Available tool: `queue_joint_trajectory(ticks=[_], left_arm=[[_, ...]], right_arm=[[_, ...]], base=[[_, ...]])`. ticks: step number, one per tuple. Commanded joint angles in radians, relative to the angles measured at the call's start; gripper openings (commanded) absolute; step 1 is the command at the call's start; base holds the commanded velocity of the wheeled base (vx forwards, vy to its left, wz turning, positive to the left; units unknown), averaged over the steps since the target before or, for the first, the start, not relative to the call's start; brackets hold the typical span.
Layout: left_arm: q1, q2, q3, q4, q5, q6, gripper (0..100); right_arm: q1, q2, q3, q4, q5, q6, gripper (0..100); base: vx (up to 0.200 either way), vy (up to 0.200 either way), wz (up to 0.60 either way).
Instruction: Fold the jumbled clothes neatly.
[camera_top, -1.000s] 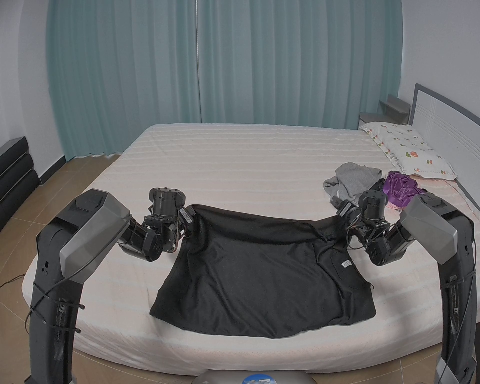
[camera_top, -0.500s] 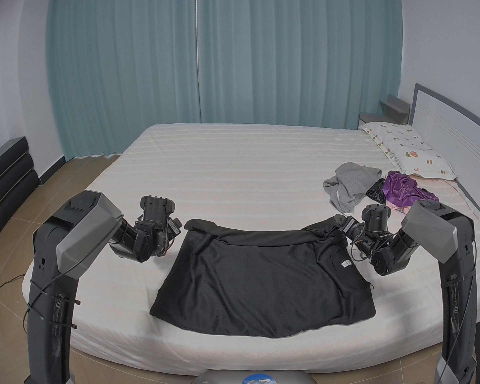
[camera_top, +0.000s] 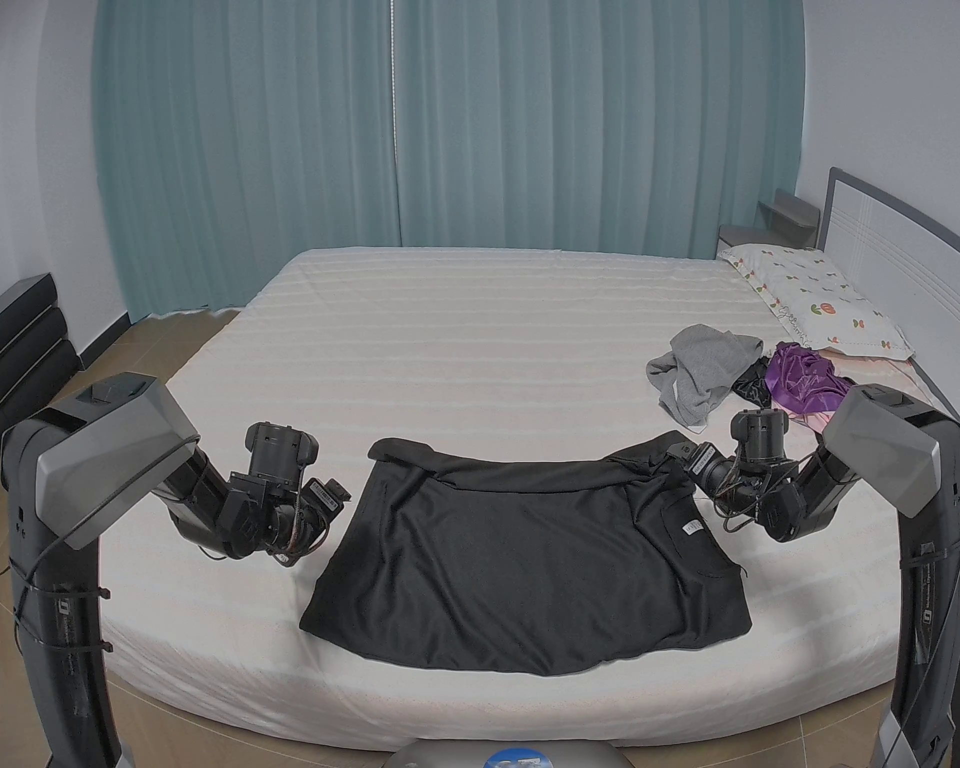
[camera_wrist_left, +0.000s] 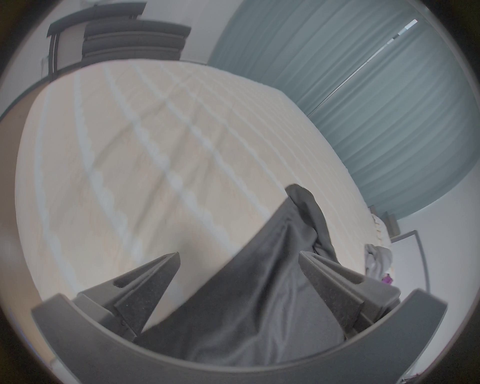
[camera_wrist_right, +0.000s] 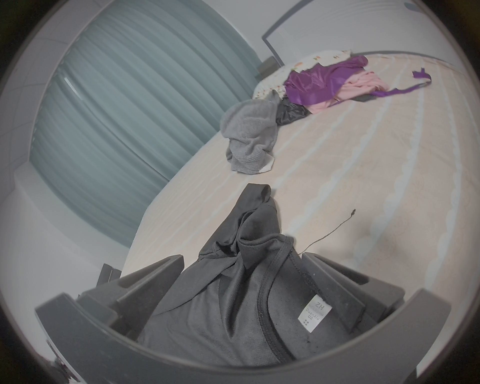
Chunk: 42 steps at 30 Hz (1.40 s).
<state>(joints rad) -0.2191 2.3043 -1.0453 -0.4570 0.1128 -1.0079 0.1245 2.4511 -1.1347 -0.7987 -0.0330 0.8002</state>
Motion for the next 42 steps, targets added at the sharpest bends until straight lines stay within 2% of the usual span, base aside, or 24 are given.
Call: queue_joint_trajectory(ticks=[1,10,21,25,26,30,36,37,42], left_arm=[[0.000,-0.103,0.116,-0.046,-0.087,-0.078,100],[0.001,-0.108,0.189,-0.141,-0.097,-0.083,100],[0.001,-0.103,0.197,-0.141,-0.099,-0.083,100],[0.001,-0.101,0.195,-0.141,-0.097,-0.080,100],[0.001,-0.100,0.195,-0.141,-0.097,-0.080,100],[0.001,-0.100,0.195,-0.141,-0.097,-0.080,100],[0.001,-0.100,0.195,-0.141,-0.096,-0.080,100],[0.001,-0.100,0.195,-0.143,-0.096,-0.078,100],[0.001,-0.100,0.195,-0.143,-0.094,-0.078,100]], right_arm=[[-0.008,0.000,-0.132,0.127,0.012,0.050,100],[-0.005,0.089,-0.270,0.228,0.001,0.045,100],[-0.031,0.164,-0.430,0.263,-0.016,-0.019,100],[-0.037,0.192,-0.482,0.305,-0.027,-0.072,100],[-0.039,0.215,-0.516,0.312,-0.048,-0.088,100],[-0.045,0.275,-0.591,0.343,-0.085,-0.095,100],[-0.046,0.362,-0.720,0.378,-0.091,-0.088,100],[-0.046,0.373,-0.734,0.378,-0.091,-0.088,0],[-0.046,0.408,-0.797,0.375,-0.090,-0.085,0]], base=[[0.000,0.000,0.00],[0.000,0.000,0.00],[0.000,0.000,0.00],[0.000,0.000,0.00],[0.000,0.000,0.00],[0.000,0.000,0.00],[0.000,0.000,0.00],[0.000,0.000,0.00],[0.000,0.000,0.00]])
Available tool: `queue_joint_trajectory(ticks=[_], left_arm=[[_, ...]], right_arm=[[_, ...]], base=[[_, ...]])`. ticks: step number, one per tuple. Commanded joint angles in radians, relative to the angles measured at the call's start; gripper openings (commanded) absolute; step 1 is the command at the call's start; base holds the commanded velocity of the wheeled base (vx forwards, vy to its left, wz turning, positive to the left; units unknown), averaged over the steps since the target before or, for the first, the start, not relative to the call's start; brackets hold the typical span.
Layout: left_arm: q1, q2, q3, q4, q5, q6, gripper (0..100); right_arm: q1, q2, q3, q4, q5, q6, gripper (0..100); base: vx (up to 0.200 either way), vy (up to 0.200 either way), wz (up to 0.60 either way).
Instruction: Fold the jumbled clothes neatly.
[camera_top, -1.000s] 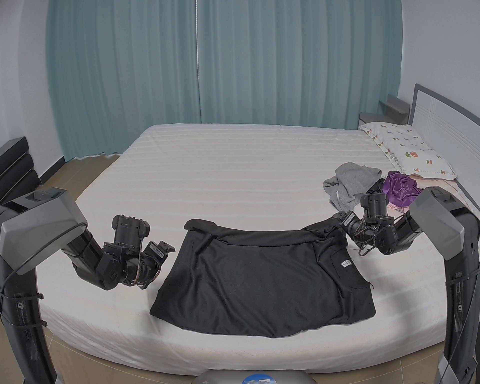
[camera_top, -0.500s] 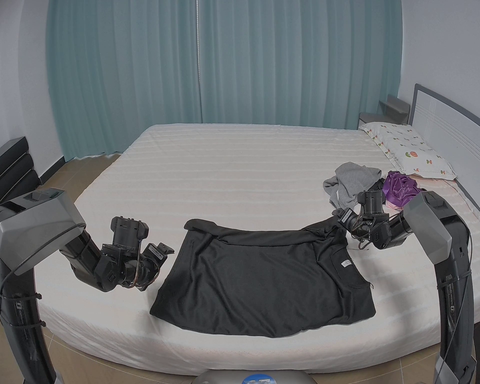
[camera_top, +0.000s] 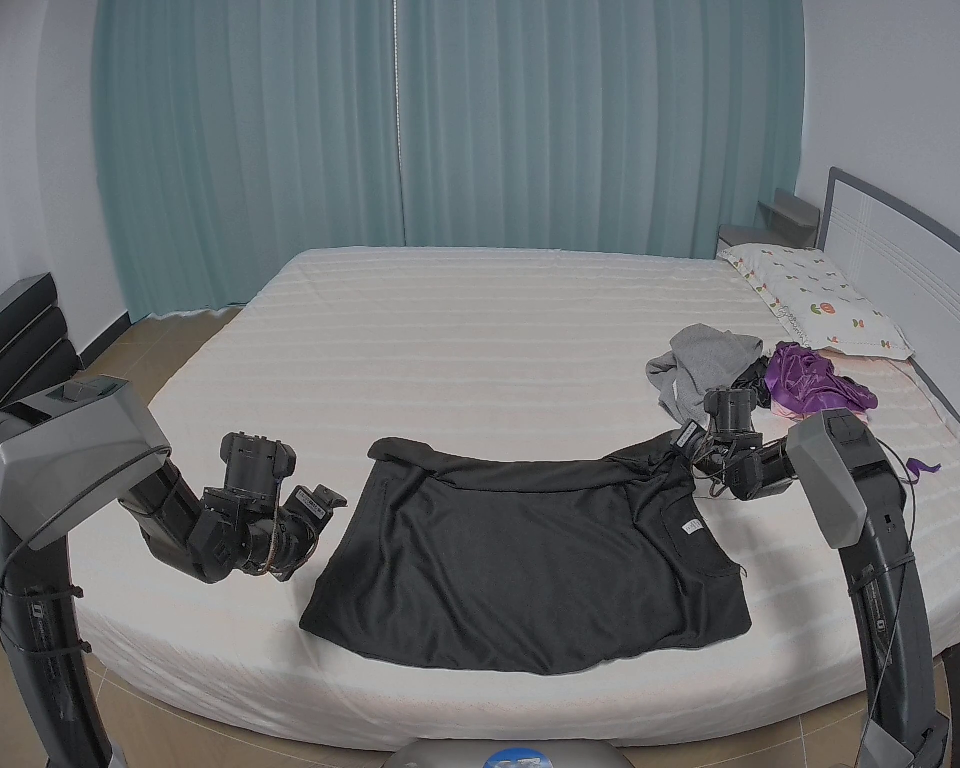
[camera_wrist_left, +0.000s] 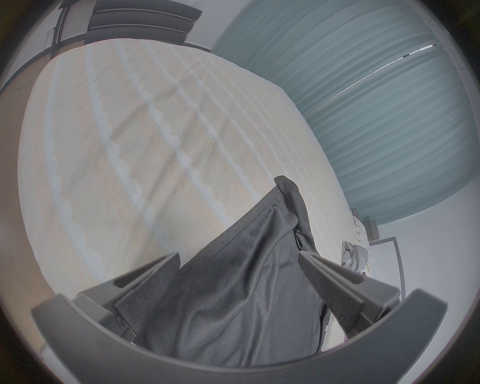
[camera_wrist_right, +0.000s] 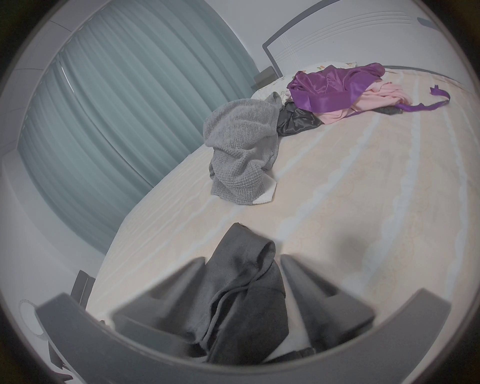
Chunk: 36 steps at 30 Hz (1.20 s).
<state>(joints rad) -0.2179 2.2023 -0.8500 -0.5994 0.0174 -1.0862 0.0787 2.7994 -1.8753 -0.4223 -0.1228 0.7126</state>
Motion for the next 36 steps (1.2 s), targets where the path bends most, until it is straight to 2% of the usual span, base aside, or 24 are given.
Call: queue_joint_trajectory(ticks=[1,6,8,12,18,19,27,33,34,35,36], left_arm=[[0.000,0.002,0.000,0.000,0.001,-0.001,100],[0.000,0.002,0.000,0.000,0.001,-0.001,100],[0.000,0.002,0.000,0.000,0.002,-0.001,100],[-0.001,0.000,0.000,0.001,0.004,0.000,100],[-0.001,-0.004,0.003,0.001,0.004,0.000,100],[-0.001,-0.004,0.005,0.001,0.006,0.002,100],[-0.012,-0.012,0.022,0.000,0.007,0.005,100],[-0.014,-0.073,0.069,0.000,0.002,0.009,100],[-0.014,-0.073,0.069,0.000,0.002,0.009,100],[-0.014,-0.102,0.089,0.001,0.002,0.009,100],[-0.014,-0.110,0.097,0.001,0.004,0.009,100]], right_arm=[[0.000,0.066,-0.070,0.000,-0.001,0.002,0],[-0.002,0.068,-0.096,-0.010,-0.003,0.005,0],[-0.013,0.052,-0.125,-0.073,-0.035,0.056,0],[-0.028,0.037,-0.125,-0.173,-0.043,0.059,0],[-0.043,0.037,-0.125,-0.170,-0.043,0.056,0],[-0.045,0.037,-0.125,-0.170,-0.043,0.054,100],[-0.025,-0.008,-0.005,-0.182,-0.031,0.047,100],[-0.036,-0.221,0.311,-0.216,0.018,0.090,100],[-0.036,-0.221,0.311,-0.216,0.018,0.090,100],[-0.031,-0.302,0.476,-0.266,0.038,0.094,100],[-0.030,-0.320,0.521,-0.285,0.041,0.096,100]], base=[[0.000,0.000,0.00],[0.000,0.000,0.00],[0.000,0.000,0.00],[0.000,0.000,0.00],[0.000,0.000,0.00],[0.000,0.000,0.00],[0.000,0.000,0.00],[0.000,0.000,0.00],[0.000,0.000,0.00],[0.000,0.000,0.00],[0.000,0.000,0.00]])
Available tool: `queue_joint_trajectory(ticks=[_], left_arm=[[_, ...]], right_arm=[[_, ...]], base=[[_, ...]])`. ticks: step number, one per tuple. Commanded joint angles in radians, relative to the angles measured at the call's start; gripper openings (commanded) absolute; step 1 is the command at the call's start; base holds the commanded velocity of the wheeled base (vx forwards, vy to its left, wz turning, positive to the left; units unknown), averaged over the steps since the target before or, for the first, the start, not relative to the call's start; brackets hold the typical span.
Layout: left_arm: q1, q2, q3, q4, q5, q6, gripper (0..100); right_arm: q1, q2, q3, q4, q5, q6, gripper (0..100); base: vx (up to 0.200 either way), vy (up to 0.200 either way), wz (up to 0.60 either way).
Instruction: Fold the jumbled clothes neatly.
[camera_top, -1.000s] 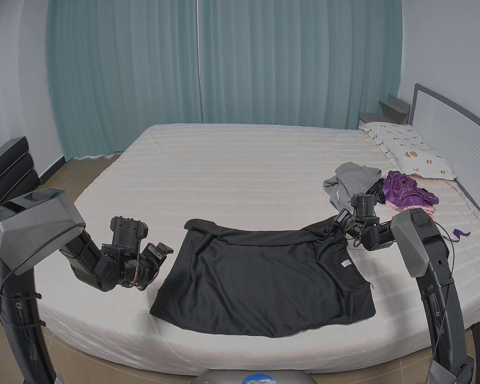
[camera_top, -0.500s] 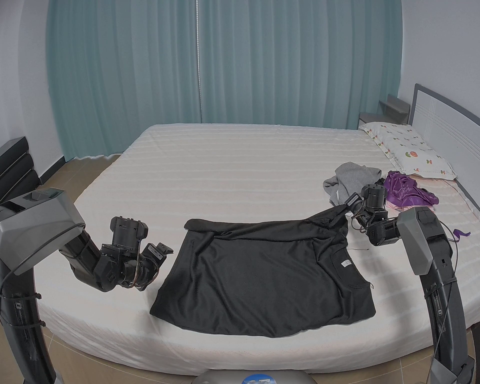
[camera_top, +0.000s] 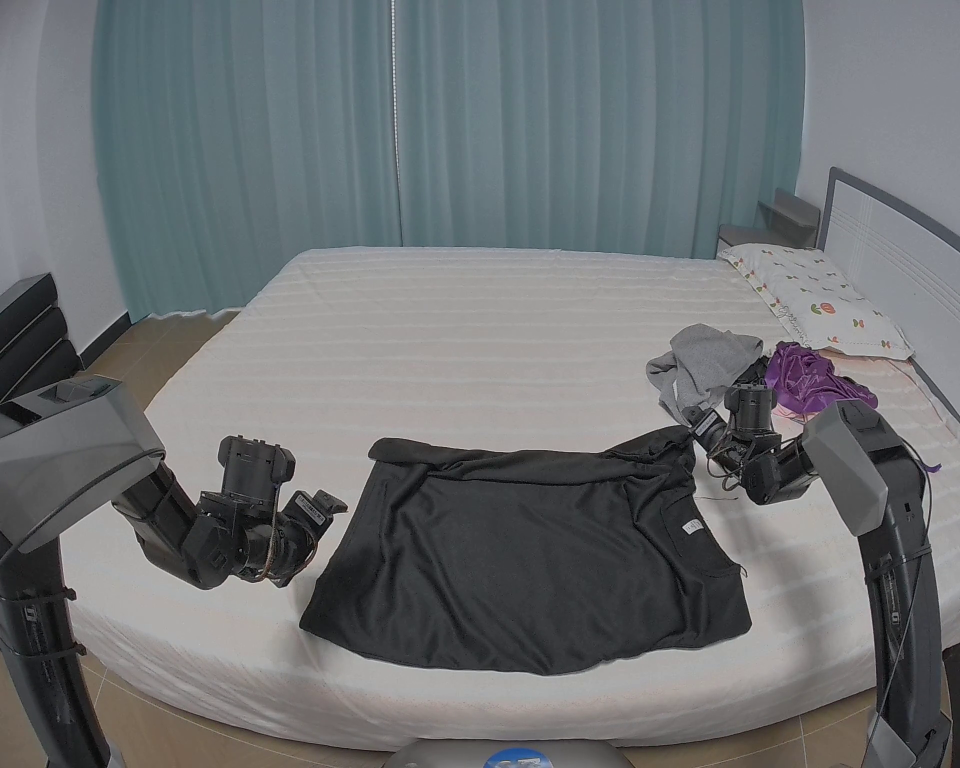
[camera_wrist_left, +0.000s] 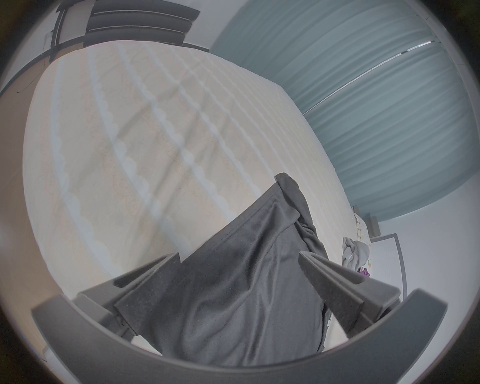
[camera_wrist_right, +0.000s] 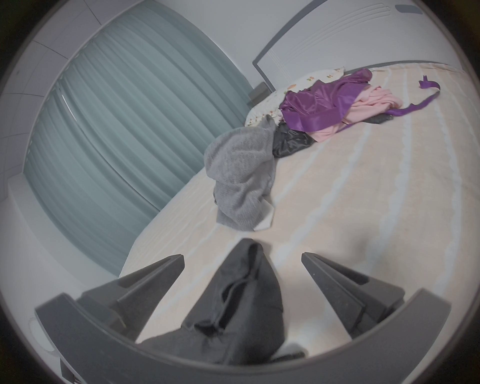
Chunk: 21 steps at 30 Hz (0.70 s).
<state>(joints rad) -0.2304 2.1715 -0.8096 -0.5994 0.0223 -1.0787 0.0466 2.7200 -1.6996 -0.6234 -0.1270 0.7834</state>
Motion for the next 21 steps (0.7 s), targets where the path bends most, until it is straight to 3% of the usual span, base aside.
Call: queue_joint_trajectory(ticks=[1,4,9,13,14,21], left_arm=[[-0.001,-0.093,0.070,0.001,-0.001,0.002,100],[-0.001,-0.124,0.104,0.001,-0.005,0.000,100],[-0.017,-0.168,0.178,0.001,-0.009,-0.009,100],[-0.029,-0.187,0.202,0.001,-0.009,-0.012,100],[-0.043,-0.202,0.230,0.001,-0.009,-0.012,100],[-0.083,-0.213,0.257,0.001,-0.005,-0.033,100]], right_arm=[[0.007,-0.276,0.434,-0.122,0.050,0.025,100],[0.018,-0.361,0.630,-0.239,0.061,0.034,100],[0.019,-0.531,1.005,-0.449,0.153,0.060,100],[0.024,-0.594,1.141,-0.496,0.182,0.060,100],[0.027,-0.640,1.265,-0.545,0.201,0.060,100],[0.026,-0.631,1.442,-0.697,0.228,0.063,100]], base=[[0.000,0.000,0.00],[0.000,0.000,0.00],[0.000,0.000,0.00],[0.000,0.000,0.00],[0.000,0.000,0.00],[0.000,0.000,0.00]])
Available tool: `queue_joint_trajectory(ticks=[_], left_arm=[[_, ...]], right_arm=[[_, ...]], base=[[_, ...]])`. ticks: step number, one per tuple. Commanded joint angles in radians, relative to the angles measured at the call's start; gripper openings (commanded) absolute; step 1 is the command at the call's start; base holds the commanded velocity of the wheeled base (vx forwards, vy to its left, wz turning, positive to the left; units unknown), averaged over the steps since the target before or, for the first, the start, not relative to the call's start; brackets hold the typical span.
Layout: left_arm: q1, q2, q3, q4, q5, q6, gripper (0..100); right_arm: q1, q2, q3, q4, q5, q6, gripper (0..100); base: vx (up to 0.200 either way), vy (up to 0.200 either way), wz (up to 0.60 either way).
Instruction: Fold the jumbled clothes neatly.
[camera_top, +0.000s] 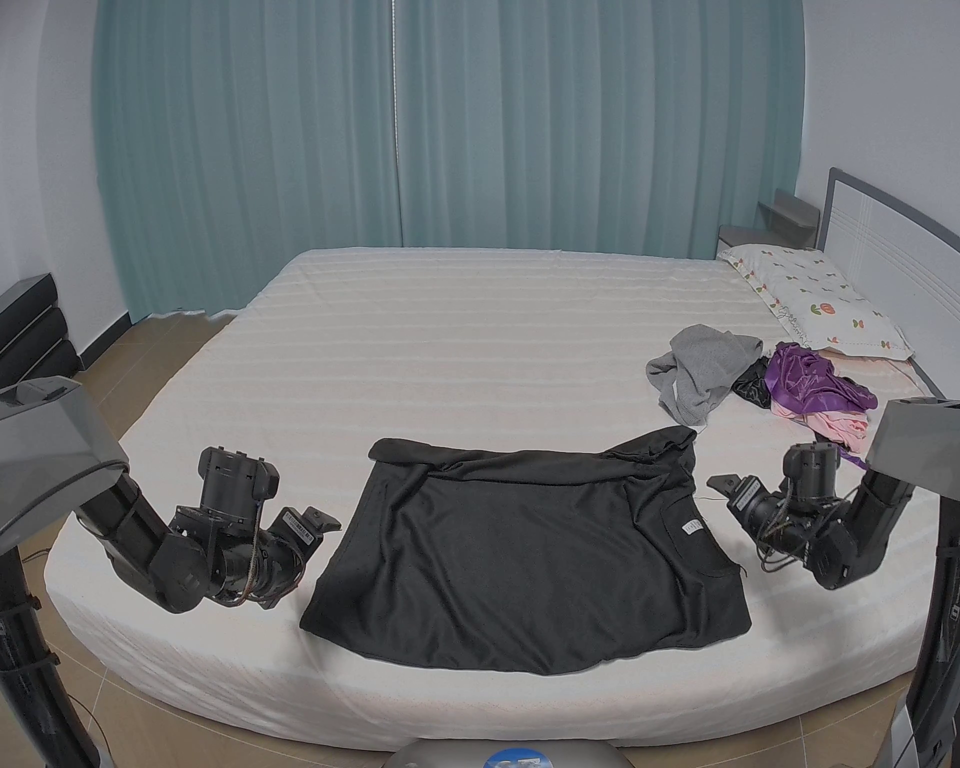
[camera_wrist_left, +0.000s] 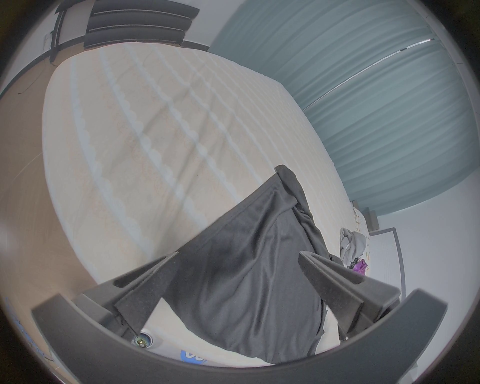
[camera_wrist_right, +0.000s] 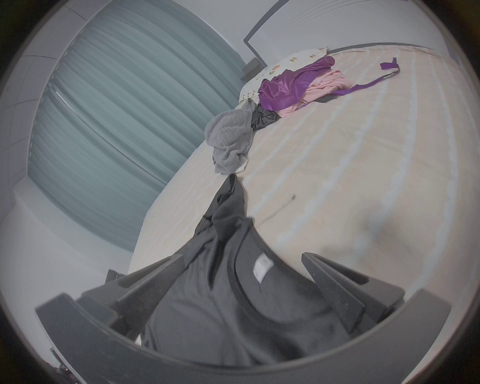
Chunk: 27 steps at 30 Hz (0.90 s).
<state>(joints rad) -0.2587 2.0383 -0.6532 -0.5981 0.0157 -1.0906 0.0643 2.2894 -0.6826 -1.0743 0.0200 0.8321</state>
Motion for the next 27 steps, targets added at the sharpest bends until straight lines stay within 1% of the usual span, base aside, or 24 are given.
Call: queue_joint_trajectory(ticks=[1,7,11,15,19,27], left_arm=[[-0.059,-0.081,0.109,0.000,0.000,-0.023,100],[-0.060,-0.081,0.126,-0.002,-0.005,-0.023,100],[-0.060,-0.081,0.126,-0.016,-0.010,-0.031,100],[-0.062,-0.076,0.127,-0.068,-0.013,-0.080,100],[-0.062,-0.075,0.127,-0.071,-0.011,-0.083,100],[-0.071,-0.072,0.127,-0.071,-0.011,-0.083,100]], right_arm=[[0.009,-0.199,0.449,-0.259,0.083,0.016,100],[0.016,-0.189,0.468,-0.266,0.112,0.027,100],[0.025,-0.180,0.472,-0.265,0.115,0.038,100],[0.026,-0.176,0.471,-0.266,0.115,0.038,100],[0.032,-0.168,0.471,-0.266,0.115,0.038,100],[0.042,-0.151,0.471,-0.268,0.115,0.038,100]], base=[[0.000,0.000,0.00],[-0.200,0.000,0.00],[0.000,0.000,0.00],[0.000,0.000,0.00],[0.000,0.000,0.00],[0.000,-0.200,0.00]])
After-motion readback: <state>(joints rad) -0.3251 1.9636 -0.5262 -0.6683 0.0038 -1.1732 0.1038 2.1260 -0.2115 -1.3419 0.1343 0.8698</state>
